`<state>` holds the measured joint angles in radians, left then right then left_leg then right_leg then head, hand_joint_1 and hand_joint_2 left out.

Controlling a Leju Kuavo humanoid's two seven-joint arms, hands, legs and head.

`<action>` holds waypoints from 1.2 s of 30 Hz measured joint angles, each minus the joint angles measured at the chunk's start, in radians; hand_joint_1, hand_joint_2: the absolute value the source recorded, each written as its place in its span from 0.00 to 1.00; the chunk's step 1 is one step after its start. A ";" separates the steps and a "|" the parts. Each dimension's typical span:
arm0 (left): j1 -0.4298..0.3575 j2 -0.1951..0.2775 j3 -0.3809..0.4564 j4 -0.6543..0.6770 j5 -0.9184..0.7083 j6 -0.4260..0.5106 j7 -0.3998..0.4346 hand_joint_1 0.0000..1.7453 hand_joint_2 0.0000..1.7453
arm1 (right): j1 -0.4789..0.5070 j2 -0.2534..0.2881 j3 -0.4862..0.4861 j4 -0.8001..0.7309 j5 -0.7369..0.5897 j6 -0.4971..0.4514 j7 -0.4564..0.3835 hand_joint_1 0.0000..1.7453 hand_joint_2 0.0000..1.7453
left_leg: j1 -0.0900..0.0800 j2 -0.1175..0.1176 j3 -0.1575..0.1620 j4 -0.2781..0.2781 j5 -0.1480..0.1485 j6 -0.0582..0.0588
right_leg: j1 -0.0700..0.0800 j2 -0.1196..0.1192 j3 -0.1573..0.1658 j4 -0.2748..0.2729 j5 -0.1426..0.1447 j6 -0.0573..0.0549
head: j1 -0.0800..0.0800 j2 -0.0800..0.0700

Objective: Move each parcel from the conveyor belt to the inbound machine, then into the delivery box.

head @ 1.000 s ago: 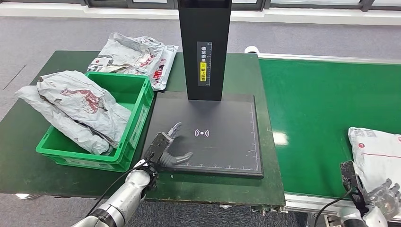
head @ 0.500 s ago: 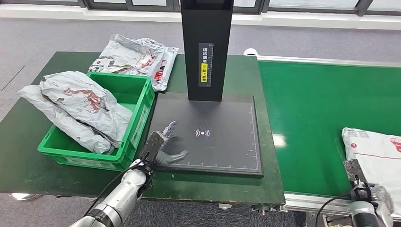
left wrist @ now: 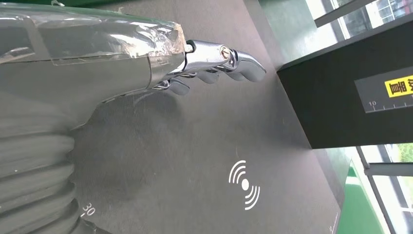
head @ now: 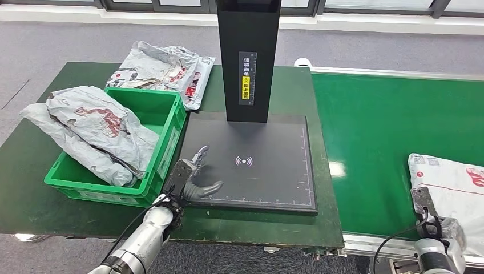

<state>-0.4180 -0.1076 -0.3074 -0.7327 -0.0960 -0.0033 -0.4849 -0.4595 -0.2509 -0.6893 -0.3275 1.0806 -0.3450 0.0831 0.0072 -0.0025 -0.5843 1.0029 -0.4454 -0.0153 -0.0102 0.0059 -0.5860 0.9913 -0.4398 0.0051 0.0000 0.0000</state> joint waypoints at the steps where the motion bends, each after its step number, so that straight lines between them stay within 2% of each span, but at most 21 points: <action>1: 0.000 0.000 0.002 -0.001 0.000 0.000 0.000 0.00 1.00 | 0.000 0.001 0.000 0.000 -0.002 -0.004 -0.005 1.00 1.00 | 0.000 0.000 0.000 0.000 0.000 0.000 | 0.000 0.000 0.000 0.000 0.000 0.000 | 0.000 0.000; 4: 0.000 0.000 0.006 -0.002 0.000 0.000 0.000 0.00 1.00 | -0.002 0.004 -0.001 0.001 -0.025 -0.043 -0.078 1.00 1.00 | 0.000 -0.001 -0.001 0.000 0.000 0.000 | 0.000 -0.001 0.000 0.000 0.000 0.000 | 0.000 0.000; 7: 0.000 0.000 0.009 -0.001 0.001 0.000 0.001 0.00 1.00 | -0.013 0.024 0.000 -0.005 -0.085 -0.076 -0.276 1.00 1.00 | -0.001 -0.001 -0.004 0.000 0.000 0.000 | -0.001 -0.001 -0.001 0.001 0.000 0.000 | 0.000 0.000; 9: -0.002 0.000 0.015 0.001 0.008 0.001 0.002 0.00 1.00 | -0.030 0.055 0.008 -0.033 -0.142 -0.050 -0.427 1.00 1.00 | -0.001 0.000 -0.004 0.000 0.000 0.000 | -0.001 0.000 -0.002 0.001 0.000 0.000 | 0.000 0.000; 11: -0.005 0.000 0.026 0.005 0.022 0.002 -0.003 0.00 1.00 | -0.041 0.103 0.051 -0.105 -0.214 0.002 -0.507 1.00 1.00 | -0.001 0.000 -0.003 0.000 0.001 -0.001 | -0.001 0.001 -0.003 0.002 0.000 0.000 | 0.000 0.000; 13: -0.012 0.000 0.039 0.012 0.041 0.002 -0.013 0.00 1.00 | -0.036 0.156 0.153 -0.216 -0.309 0.051 -0.504 1.00 1.00 | -0.001 0.000 -0.003 0.000 0.003 -0.002 | -0.001 0.001 -0.005 0.004 0.001 -0.001 | 0.000 0.000; 17: -0.039 -0.002 0.063 0.032 0.072 0.025 -0.036 0.00 1.00 | -0.035 0.238 0.488 -0.446 -0.502 0.121 -0.439 1.00 1.00 | -0.001 0.001 -0.006 0.000 0.005 -0.004 | -0.001 0.002 -0.011 0.007 0.002 -0.002 | 0.000 0.000; 20: -0.064 -0.008 0.073 0.043 0.082 0.054 -0.046 0.00 1.00 | -0.066 0.281 0.741 -0.565 -0.569 0.162 -0.404 1.00 1.00 | -0.001 0.003 -0.007 0.000 0.006 -0.005 | -0.001 0.004 -0.014 0.009 0.002 -0.004 | 0.000 0.000; 23: -0.076 -0.014 0.079 0.048 0.088 0.068 -0.048 0.00 1.00 | -0.093 0.315 0.915 -0.630 -0.594 0.168 -0.383 1.00 1.00 | 0.000 -0.001 -0.009 0.000 0.007 -0.006 | 0.000 0.002 -0.014 0.009 0.001 -0.005 | 0.000 0.000; 27: -0.078 -0.017 0.081 0.050 0.103 0.086 -0.053 0.00 1.00 | -0.151 0.341 1.076 -0.646 -0.648 0.142 -0.354 0.09 1.00 | 0.000 -0.003 -0.010 0.000 0.007 -0.007 | 0.000 -0.001 -0.015 0.010 0.001 -0.006 | 0.000 0.000; 31: -0.080 -0.018 0.082 0.049 0.111 0.092 -0.053 0.00 1.00 | -0.196 0.343 1.155 -0.630 -0.674 0.090 -0.340 0.00 1.00 | -0.001 -0.004 -0.011 0.000 0.007 -0.007 | -0.001 -0.002 -0.015 0.009 0.001 -0.005 | 0.000 0.000; 33: -0.080 -0.018 0.082 0.049 0.113 0.094 -0.052 0.00 1.00 | -0.204 0.343 1.168 -0.621 -0.684 0.081 -0.339 0.00 1.00 | -0.001 -0.005 -0.011 0.000 0.007 -0.007 | -0.001 -0.002 -0.015 0.009 0.001 -0.005 | 0.000 0.000; 36: -0.081 -0.018 0.083 0.049 0.120 0.097 -0.047 0.00 1.00 | -0.211 0.340 1.177 -0.597 -0.700 0.060 -0.329 0.00 0.25 | -0.001 -0.005 -0.011 0.000 0.007 -0.007 | -0.001 -0.002 -0.015 0.009 0.001 -0.005 | 0.000 0.000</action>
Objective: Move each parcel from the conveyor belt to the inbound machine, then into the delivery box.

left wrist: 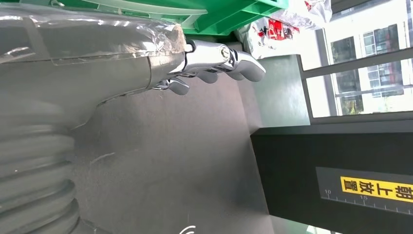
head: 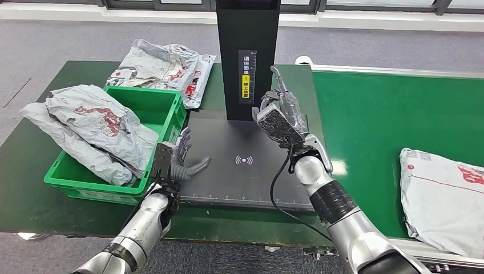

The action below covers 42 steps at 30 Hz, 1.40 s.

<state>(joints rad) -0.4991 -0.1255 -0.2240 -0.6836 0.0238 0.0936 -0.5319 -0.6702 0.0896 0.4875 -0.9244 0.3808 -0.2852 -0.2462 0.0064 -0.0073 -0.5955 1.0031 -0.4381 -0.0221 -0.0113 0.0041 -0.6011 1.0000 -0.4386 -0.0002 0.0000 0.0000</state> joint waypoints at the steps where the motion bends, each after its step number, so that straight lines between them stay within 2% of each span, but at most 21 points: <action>1: 0.000 0.000 0.001 0.000 0.003 0.001 0.001 0.00 1.00 | -0.001 -0.003 0.000 0.013 -0.003 -0.016 0.004 0.00 0.00 | 0.000 0.000 0.000 0.000 0.000 0.000 | 0.000 0.000 0.000 0.000 0.000 0.000 | 0.000 0.000; 9: 0.005 0.003 0.017 0.000 0.015 0.013 0.002 0.00 1.00 | 0.011 -0.083 -0.018 0.204 0.047 -0.255 0.010 0.00 0.00 | 0.000 -0.001 0.000 0.000 0.000 0.000 | 0.000 -0.001 0.000 0.000 0.000 0.000 | 0.000 0.000; 12: 0.007 0.003 0.020 0.000 0.016 0.014 0.002 0.00 1.00 | 0.022 -0.107 -0.041 0.264 0.068 -0.292 0.014 0.00 0.00 | 0.000 0.000 -0.001 0.000 0.000 0.000 | 0.000 0.000 -0.001 0.000 0.000 0.000 | 0.000 0.000; 18: 0.008 0.002 0.021 0.003 0.016 0.009 0.004 0.00 1.00 | 0.043 -0.160 -0.082 0.366 0.165 -0.378 0.167 0.00 0.00 | -0.001 -0.003 -0.001 0.000 0.000 0.000 | 0.000 -0.002 -0.001 -0.001 0.000 0.000 | 0.000 0.000; 23: 0.008 0.002 0.021 0.007 0.016 0.004 0.008 0.00 1.00 | 0.083 -0.216 -0.133 0.441 0.207 -0.405 0.208 0.00 0.00 | -0.001 -0.002 -0.002 0.000 -0.001 0.001 | 0.000 -0.002 -0.002 -0.001 0.000 0.001 | 0.000 0.000; 28: 0.010 0.000 0.021 0.008 0.018 0.002 0.009 0.00 1.00 | 0.113 -0.250 -0.171 0.487 0.241 -0.367 0.238 0.00 0.00 | -0.001 -0.002 -0.002 0.000 -0.001 0.002 | -0.001 -0.003 -0.002 -0.001 0.000 0.001 | 0.000 0.000; 32: 0.032 0.002 0.021 -0.007 0.019 0.002 0.008 0.00 1.00 | 0.154 -0.282 -0.242 0.514 0.232 -0.357 0.229 0.00 1.00 | -0.001 -0.005 -0.003 0.000 -0.001 0.002 | -0.001 -0.005 -0.002 -0.001 -0.001 0.001 | 0.000 0.000; 38: 0.046 0.003 0.021 -0.031 0.018 0.003 0.012 0.00 1.00 | 0.188 -0.304 -0.295 0.544 0.252 -0.387 0.285 0.00 1.00 | -0.001 -0.003 -0.003 0.000 -0.002 0.002 | -0.001 -0.003 -0.002 -0.001 -0.001 0.001 | 0.000 0.000; 42: 0.053 0.003 0.021 -0.043 0.015 0.004 0.015 0.00 1.00 | 0.191 -0.324 -0.305 0.571 0.310 -0.364 0.410 0.00 1.00 | -0.001 -0.003 -0.003 0.000 -0.002 0.002 | -0.001 -0.004 -0.002 -0.001 -0.001 0.001 | 0.000 0.000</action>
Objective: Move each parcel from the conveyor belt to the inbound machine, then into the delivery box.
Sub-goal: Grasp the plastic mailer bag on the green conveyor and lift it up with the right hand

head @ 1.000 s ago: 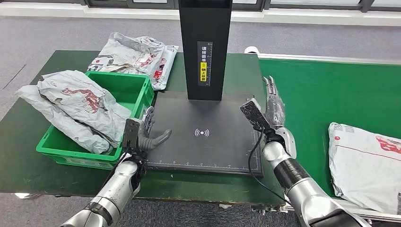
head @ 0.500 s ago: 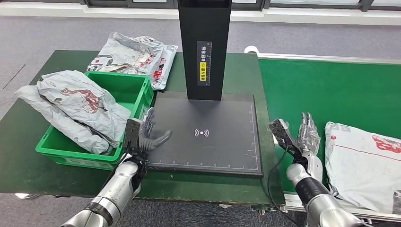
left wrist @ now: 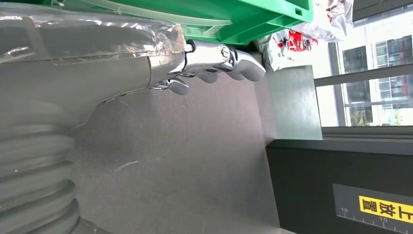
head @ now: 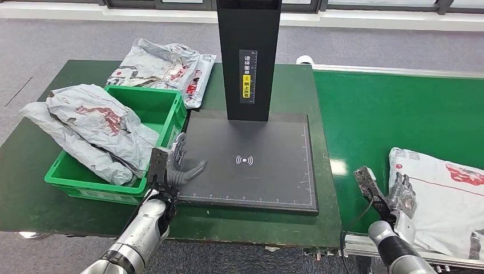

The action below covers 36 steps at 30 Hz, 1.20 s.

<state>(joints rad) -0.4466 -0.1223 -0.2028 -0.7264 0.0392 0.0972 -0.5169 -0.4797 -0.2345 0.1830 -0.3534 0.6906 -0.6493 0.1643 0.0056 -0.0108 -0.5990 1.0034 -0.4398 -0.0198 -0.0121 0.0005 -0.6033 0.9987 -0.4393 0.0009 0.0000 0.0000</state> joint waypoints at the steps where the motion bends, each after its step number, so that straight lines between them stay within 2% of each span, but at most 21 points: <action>1: 0.003 0.001 0.000 -0.004 0.000 0.000 0.001 0.00 1.00 | 0.001 -0.007 0.000 0.008 0.021 0.009 0.040 0.00 1.00 | 0.000 0.000 0.000 0.000 0.000 0.000 | 0.000 0.000 0.000 0.000 0.000 0.000 | 0.000 0.000; 4: 0.011 0.003 0.002 -0.016 0.000 0.002 0.004 0.00 1.00 | 0.008 -0.026 0.000 0.028 0.082 0.035 0.147 0.00 1.00 | 0.000 0.000 0.000 0.000 0.000 0.000 | 0.000 0.000 0.000 0.000 0.000 0.000 | 0.000 0.000; 6: 0.016 0.004 0.003 -0.024 -0.003 0.002 0.007 0.00 1.00 | 0.010 -0.037 0.000 0.041 0.107 0.090 0.199 0.01 1.00 | 0.000 0.000 0.000 0.000 0.000 0.000 | 0.000 0.000 0.000 0.000 0.000 0.000 | 0.000 0.000; 11: 0.021 0.006 0.008 -0.035 -0.012 -0.003 0.013 0.00 1.00 | -0.007 -0.047 -0.013 0.055 0.114 0.367 0.258 0.04 1.00 | 0.001 0.004 0.004 0.000 -0.002 0.000 | 0.003 0.003 0.004 -0.002 0.000 0.000 | 0.000 0.000; 13: 0.022 0.006 0.008 -0.035 -0.013 -0.005 0.014 0.00 1.00 | -0.014 -0.050 -0.023 0.057 0.111 0.416 0.260 0.52 1.00 | 0.002 0.005 0.006 0.000 -0.003 0.000 | 0.003 0.004 0.006 -0.003 -0.001 0.000 | 0.000 0.000; 15: 0.022 0.007 0.009 -0.035 -0.013 -0.006 0.014 0.00 1.00 | -0.019 -0.051 -0.030 0.058 0.108 0.427 0.260 1.00 1.00 | 0.002 0.004 0.007 0.000 -0.003 0.001 | 0.003 0.003 0.009 -0.003 -0.001 0.001 | 0.000 0.000; 23: 0.024 0.007 0.015 -0.041 -0.028 -0.007 0.021 0.00 1.00 | -0.026 -0.049 -0.050 0.059 0.121 0.420 0.236 1.00 1.00 | 0.003 0.003 0.011 0.000 -0.002 0.002 | 0.003 0.001 0.015 -0.005 -0.001 0.001 | 0.000 0.000; 26: 0.024 0.007 0.022 -0.047 -0.032 -0.009 0.027 0.00 1.00 | -0.028 -0.046 -0.058 0.059 0.134 0.383 0.217 1.00 1.00 | 0.003 0.003 0.012 0.000 -0.003 0.002 | 0.003 0.002 0.015 -0.005 -0.001 0.001 | 0.000 0.000; 31: 0.024 0.007 0.028 -0.051 -0.038 -0.014 0.032 0.00 1.00 | -0.025 -0.038 -0.067 0.059 0.151 0.261 0.158 1.00 1.00 | 0.003 0.003 0.011 0.000 -0.003 0.002 | 0.003 0.002 0.015 -0.005 -0.001 0.001 | 0.000 0.000; 36: 0.024 0.007 0.028 -0.052 -0.040 -0.015 0.032 0.00 1.00 | -0.023 -0.032 -0.067 0.059 0.157 0.237 0.151 1.00 1.00 | 0.003 0.003 0.011 0.000 -0.002 0.002 | 0.003 0.002 0.014 -0.005 -0.001 0.001 | 0.000 0.000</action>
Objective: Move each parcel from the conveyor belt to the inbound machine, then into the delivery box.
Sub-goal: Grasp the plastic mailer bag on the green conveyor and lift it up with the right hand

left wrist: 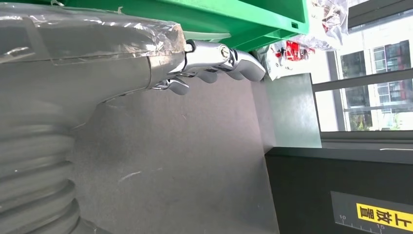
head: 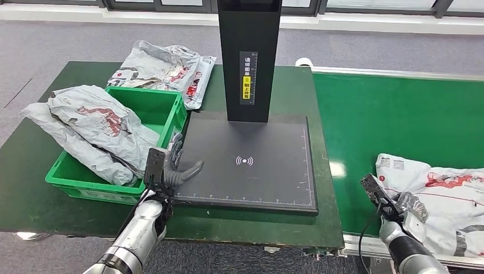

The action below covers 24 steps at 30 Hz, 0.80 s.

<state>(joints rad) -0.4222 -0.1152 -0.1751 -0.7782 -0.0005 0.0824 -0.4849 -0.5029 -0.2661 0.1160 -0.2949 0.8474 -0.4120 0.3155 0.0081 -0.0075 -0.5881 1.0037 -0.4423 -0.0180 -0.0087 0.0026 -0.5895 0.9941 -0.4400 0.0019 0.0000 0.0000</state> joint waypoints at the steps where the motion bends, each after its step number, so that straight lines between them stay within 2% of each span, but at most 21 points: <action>1: 0.000 0.000 0.000 0.000 0.000 0.000 0.000 0.00 1.00 | 0.000 0.001 0.000 0.000 0.001 -0.009 -0.004 1.00 1.00 | 0.000 0.000 0.000 0.000 0.000 0.000 | 0.000 0.000 0.000 0.000 0.000 0.000 | 0.000 0.000; 4: 0.000 0.000 0.000 0.000 -0.002 0.000 0.000 0.00 1.00 | 0.003 0.007 -0.003 -0.002 0.002 -0.110 -0.084 1.00 1.00 | 0.000 0.000 -0.001 0.000 0.000 0.000 | 0.000 0.000 -0.001 0.001 0.000 0.000 | 0.000 0.000; 7: -0.001 0.000 0.001 0.000 -0.004 0.000 -0.002 0.00 1.00 | 0.006 0.031 -0.020 -0.031 -0.019 -0.241 -0.269 1.00 1.00 | 0.000 0.000 -0.003 0.000 0.000 0.000 | -0.001 0.000 -0.003 0.002 0.000 0.000 | 0.000 0.000; 9: -0.003 -0.002 0.001 0.002 -0.004 0.000 -0.006 0.00 1.00 | 0.001 0.064 -0.034 -0.083 -0.036 -0.266 -0.393 1.00 1.00 | 0.000 0.002 -0.004 0.000 0.000 0.000 | -0.001 0.002 -0.005 0.002 0.001 0.000 | 0.000 0.000; 11: -0.010 -0.004 0.001 0.005 -0.004 -0.001 -0.012 0.00 1.00 | -0.004 0.106 -0.041 -0.153 -0.034 -0.242 -0.461 1.00 1.00 | 0.000 0.003 -0.004 0.000 0.001 -0.001 | 0.000 0.003 -0.006 0.003 0.001 -0.001 | 0.000 0.000; 17: -0.040 -0.015 0.001 0.024 -0.002 -0.006 -0.030 0.00 1.00 | -0.014 0.240 -0.020 -0.401 -0.063 -0.092 -0.546 1.00 1.00 | 0.000 0.000 -0.008 0.000 0.004 -0.004 | 0.000 0.001 -0.011 0.007 0.001 -0.002 | 0.000 0.000; 24: -0.071 -0.027 0.001 0.056 0.016 0.002 -0.063 0.00 1.00 | -0.085 0.352 0.184 -0.581 -0.200 0.073 -0.566 1.00 1.00 | 0.000 0.003 -0.009 0.000 0.005 -0.005 | 0.000 0.004 -0.015 0.008 0.002 -0.003 | 0.000 0.000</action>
<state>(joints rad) -0.4931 -0.1418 -0.1744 -0.7221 0.0152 0.0846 -0.5481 -0.5880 0.0854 0.2999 -0.8755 0.6475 -0.3393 -0.2508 0.0081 -0.0042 -0.5974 1.0035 -0.4377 -0.0233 -0.0091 0.0068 -0.6049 1.0022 -0.4377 -0.0015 -0.0001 0.0000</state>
